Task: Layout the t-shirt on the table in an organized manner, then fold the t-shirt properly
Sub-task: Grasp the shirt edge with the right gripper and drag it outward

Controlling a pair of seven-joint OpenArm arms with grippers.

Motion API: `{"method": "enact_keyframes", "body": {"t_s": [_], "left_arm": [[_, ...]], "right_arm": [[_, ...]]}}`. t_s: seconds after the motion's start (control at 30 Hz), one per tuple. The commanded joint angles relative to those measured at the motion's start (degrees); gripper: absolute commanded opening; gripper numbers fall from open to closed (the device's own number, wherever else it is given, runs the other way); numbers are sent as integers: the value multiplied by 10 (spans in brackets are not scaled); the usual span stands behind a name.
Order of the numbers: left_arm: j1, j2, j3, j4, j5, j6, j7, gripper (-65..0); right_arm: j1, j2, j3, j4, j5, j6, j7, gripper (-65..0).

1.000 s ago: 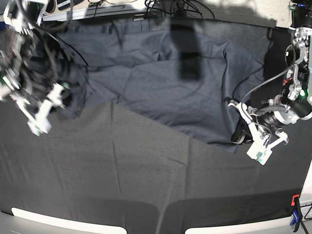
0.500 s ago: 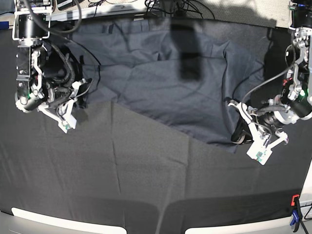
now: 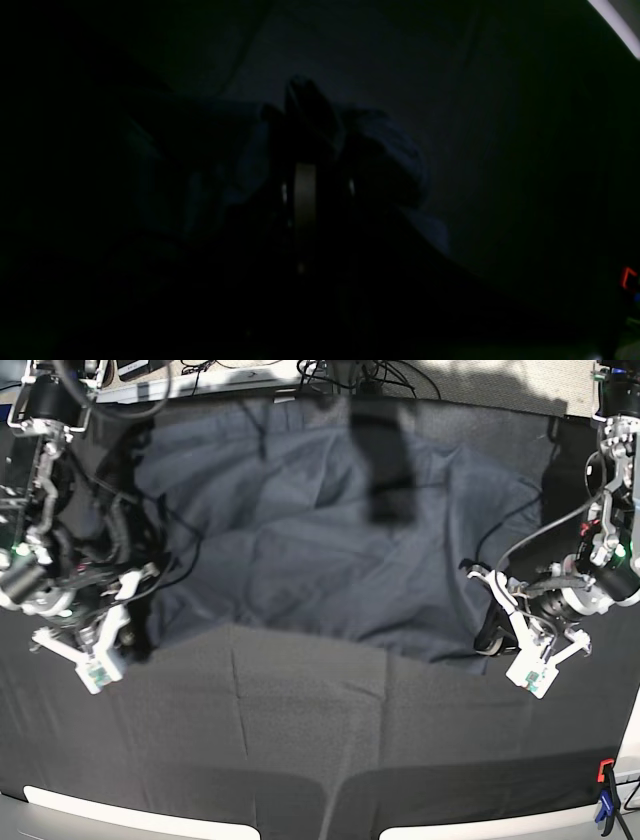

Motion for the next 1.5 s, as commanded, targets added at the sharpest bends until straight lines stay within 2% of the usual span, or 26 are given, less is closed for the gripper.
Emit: {"method": "enact_keyframes", "body": {"t_s": [0.0,0.17,0.3,0.43,0.5,0.53,0.6,0.63,0.67,1.23,1.37,1.47], "left_arm": [[-11,-7,-4,10,-3,3,-17,-650],[-11,-7,-4,10,-3,3,-22,-650],[-11,-7,-4,10,-3,3,-22,-650],[-11,-7,-4,10,-3,3,-22,-650],[-11,-7,-4,10,-3,3,-22,-650],[-11,-7,-4,10,-3,3,-22,-650],[-11,-7,-4,10,-3,3,-22,-650],[-11,-7,-4,10,-3,3,-22,-650],[-11,-7,-4,10,-3,3,-22,-650],[-11,-7,-4,10,-3,3,-25,-650],[-11,-7,-4,10,-3,3,-50,-650],[-10,-7,-4,10,-3,3,-47,-650]], "right_arm": [[12,10,12,12,2,6,21,-650],[11,10,38,12,3,6,18,-650],[6,9,40,12,58,9,9,-650],[-10,9,40,12,62,8,9,-650],[-20,9,40,12,62,8,9,-562],[-24,9,40,12,62,9,9,-550],[-29,9,40,12,58,8,9,-569],[-30,9,40,12,56,8,9,-623],[-30,9,40,12,56,8,9,-650],[-30,10,40,12,57,8,9,-650],[-7,10,40,12,25,7,25,-650],[7,9,40,12,33,4,16,-650]]}}
